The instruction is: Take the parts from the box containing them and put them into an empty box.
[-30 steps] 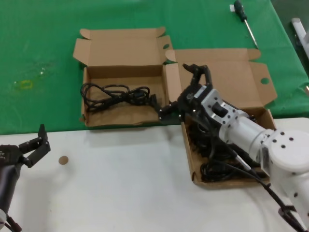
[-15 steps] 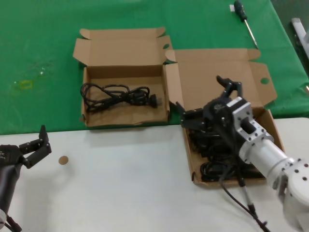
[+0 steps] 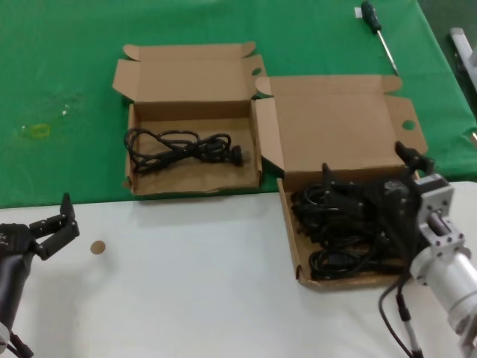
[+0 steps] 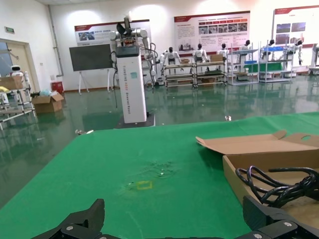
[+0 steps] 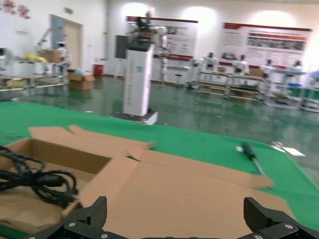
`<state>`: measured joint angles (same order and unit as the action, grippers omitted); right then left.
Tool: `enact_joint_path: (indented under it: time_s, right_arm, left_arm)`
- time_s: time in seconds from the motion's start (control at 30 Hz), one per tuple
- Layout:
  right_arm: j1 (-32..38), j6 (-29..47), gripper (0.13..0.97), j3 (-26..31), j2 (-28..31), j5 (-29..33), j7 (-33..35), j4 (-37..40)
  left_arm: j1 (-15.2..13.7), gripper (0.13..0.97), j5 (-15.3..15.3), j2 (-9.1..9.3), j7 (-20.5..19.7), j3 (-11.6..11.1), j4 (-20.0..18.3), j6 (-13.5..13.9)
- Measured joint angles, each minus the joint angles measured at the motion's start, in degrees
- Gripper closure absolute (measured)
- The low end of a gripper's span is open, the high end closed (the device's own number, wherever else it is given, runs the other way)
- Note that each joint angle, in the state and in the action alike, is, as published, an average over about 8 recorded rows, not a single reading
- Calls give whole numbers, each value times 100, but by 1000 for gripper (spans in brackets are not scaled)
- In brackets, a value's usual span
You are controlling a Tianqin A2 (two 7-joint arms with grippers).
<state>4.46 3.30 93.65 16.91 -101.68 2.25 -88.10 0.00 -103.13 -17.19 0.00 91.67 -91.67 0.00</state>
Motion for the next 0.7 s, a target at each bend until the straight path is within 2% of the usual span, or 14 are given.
enact_joint_path:
  time_s: [0.2,0.7]
  right_arm:
    - [-224,-167,129,-100,14,-73,-114,-180]
    - [-237,-176,129,-105,15,-77,-120,-190]
  left_arm:
    - [0,132,0,0,0,0,0,0]
    - [0,132,0,0,0,0,0,0]
